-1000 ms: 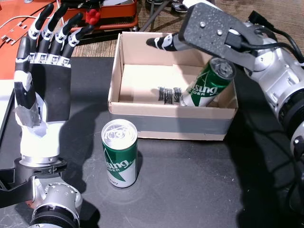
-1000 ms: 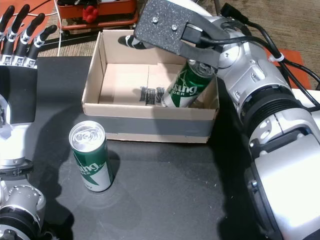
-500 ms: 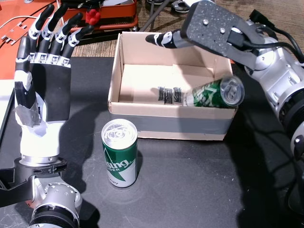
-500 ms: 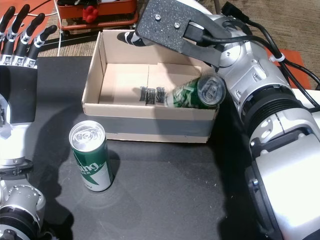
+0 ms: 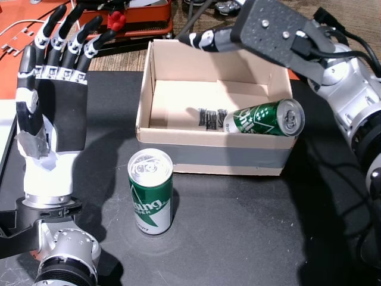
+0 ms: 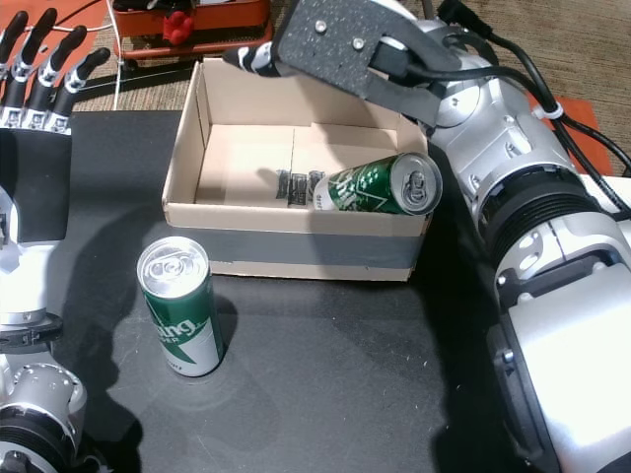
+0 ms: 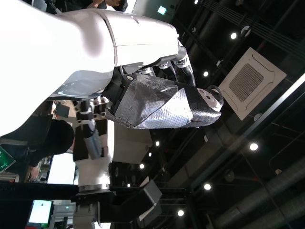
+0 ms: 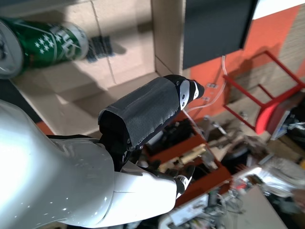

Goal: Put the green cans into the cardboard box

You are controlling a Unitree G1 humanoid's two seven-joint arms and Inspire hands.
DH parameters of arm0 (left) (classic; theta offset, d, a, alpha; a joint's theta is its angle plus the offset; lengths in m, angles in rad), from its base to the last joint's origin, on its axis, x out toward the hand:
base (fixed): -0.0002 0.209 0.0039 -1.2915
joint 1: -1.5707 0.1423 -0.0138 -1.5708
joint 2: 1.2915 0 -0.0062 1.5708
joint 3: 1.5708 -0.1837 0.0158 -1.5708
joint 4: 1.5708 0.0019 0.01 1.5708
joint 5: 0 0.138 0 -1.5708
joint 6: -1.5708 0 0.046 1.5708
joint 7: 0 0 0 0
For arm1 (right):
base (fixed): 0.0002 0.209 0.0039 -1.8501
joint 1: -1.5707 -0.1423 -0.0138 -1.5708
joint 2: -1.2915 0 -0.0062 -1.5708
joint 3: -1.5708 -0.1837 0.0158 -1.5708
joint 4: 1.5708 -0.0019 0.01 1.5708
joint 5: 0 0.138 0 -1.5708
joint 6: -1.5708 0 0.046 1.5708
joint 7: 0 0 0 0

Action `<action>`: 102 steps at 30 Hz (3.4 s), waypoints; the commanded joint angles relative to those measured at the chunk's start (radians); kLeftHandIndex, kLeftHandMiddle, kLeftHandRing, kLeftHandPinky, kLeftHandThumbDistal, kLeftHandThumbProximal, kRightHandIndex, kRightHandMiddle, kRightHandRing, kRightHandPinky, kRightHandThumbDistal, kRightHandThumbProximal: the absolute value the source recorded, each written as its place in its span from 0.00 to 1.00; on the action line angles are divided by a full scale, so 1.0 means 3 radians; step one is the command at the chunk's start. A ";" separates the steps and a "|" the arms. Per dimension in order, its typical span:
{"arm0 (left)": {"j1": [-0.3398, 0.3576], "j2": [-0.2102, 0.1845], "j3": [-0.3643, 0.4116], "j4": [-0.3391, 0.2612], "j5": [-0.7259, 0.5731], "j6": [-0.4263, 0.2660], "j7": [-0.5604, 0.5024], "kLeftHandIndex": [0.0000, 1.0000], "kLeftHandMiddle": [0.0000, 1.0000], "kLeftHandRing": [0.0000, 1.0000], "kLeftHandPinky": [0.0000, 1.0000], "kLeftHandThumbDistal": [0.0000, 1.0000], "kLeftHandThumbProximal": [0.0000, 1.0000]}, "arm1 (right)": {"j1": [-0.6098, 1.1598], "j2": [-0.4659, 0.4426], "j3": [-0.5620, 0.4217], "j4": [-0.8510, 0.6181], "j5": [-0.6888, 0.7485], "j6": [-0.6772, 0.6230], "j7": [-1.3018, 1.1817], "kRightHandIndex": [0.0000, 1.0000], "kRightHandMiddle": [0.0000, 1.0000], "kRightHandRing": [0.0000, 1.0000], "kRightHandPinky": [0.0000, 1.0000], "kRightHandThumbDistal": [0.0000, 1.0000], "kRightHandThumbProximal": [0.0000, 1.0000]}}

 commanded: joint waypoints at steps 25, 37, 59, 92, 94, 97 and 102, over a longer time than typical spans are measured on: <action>-0.0015 0.0071 0.0008 0.0035 -0.0001 0.0027 -0.0016 0.65 0.74 0.81 0.79 0.45 0.73 | 0.1458 -0.0699 -0.0815 -0.1952 0.1216 -0.1465 0.0310 0.81 0.89 0.91 0.91 0.74 0.08; -0.0022 0.0120 0.0018 0.0063 -0.0010 0.0077 -0.0036 0.66 0.76 0.83 0.81 0.37 0.73 | 0.2527 -0.0463 -0.1072 -0.2975 0.1984 -0.1526 0.0501 0.86 0.89 0.90 0.88 0.85 0.17; 0.0044 0.0170 -0.0024 0.0037 0.0043 0.0074 -0.0102 0.67 0.76 0.83 0.82 0.46 0.72 | 0.3407 0.0011 -0.0984 -0.2914 0.2007 -0.1896 0.0726 0.91 0.92 0.92 0.92 0.75 0.15; 0.0212 0.0256 -0.0714 0.0140 0.0705 -0.0222 -0.0200 0.66 0.76 0.79 0.78 0.98 0.29 | 0.3558 0.0072 -0.1054 -0.2811 0.2257 -0.1984 0.0880 0.90 0.90 0.89 0.91 0.80 0.21; 0.0229 0.0253 -0.0763 0.0154 0.0768 -0.0227 -0.0144 0.64 0.74 0.77 0.76 1.00 0.24 | 0.3555 0.0071 -0.1059 -0.2812 0.2271 -0.1975 0.0900 0.90 0.90 0.89 0.91 0.80 0.21; 0.0250 0.0241 -0.0832 0.0178 0.0887 -0.0241 -0.0009 0.63 0.73 0.75 0.74 1.00 0.25 | 0.3539 0.0064 -0.1069 -0.2795 0.2300 -0.1975 0.0936 0.90 0.89 0.89 0.91 0.80 0.22; 0.0241 0.0256 -0.0886 0.0221 0.0972 -0.0254 0.0100 0.65 0.74 0.77 0.75 0.99 0.24 | 0.3514 0.0045 -0.1098 -0.2753 0.2399 -0.1978 0.1033 0.90 0.89 0.89 0.91 0.79 0.20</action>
